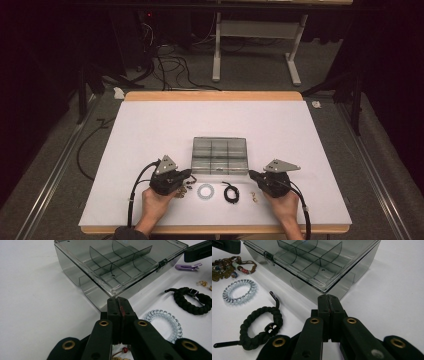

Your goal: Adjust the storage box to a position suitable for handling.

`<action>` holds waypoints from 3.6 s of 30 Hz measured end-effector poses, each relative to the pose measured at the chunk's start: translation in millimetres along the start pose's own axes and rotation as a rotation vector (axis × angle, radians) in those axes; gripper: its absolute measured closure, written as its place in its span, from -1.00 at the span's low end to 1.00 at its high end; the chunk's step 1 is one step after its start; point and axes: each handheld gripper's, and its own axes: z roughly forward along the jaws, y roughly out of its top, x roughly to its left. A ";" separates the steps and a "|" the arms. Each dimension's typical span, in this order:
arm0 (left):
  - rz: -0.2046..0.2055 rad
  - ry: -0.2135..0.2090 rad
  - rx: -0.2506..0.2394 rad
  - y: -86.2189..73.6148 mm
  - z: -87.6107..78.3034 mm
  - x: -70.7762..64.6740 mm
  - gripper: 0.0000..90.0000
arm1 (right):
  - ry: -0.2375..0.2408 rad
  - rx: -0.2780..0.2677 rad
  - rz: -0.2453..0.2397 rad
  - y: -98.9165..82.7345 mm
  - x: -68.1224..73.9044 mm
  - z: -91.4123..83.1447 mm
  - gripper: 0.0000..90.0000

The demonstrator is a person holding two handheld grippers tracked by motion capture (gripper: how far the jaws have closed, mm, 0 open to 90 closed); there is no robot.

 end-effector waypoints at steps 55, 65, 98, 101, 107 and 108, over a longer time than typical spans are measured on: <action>0.006 0.044 -0.025 6.2 0.3 -2.6 0.79 | 0.005 -0.064 0.023 7.0 2.7 -5.8 1.00; 0.013 0.091 -0.031 13.7 1.3 -2.0 0.32 | 0.009 -0.080 0.019 12.7 1.9 -8.8 1.00; 0.012 0.097 -0.041 33.9 1.9 4.0 0.03 | -0.035 -0.112 -0.025 25.6 -2.1 -5.7 0.25; 0.017 0.095 -0.050 39.3 0.5 4.9 0.01 | -0.041 -0.118 -0.029 29.9 -3.0 -5.9 0.23; 0.012 0.086 -0.064 46.6 0.9 8.3 0.01 | -0.037 -0.129 -0.025 39.1 -7.8 -5.1 0.21; 0.013 0.082 -0.061 47.8 0.9 9.3 0.01 | -0.041 -0.128 -0.021 41.6 -9.1 -4.6 0.18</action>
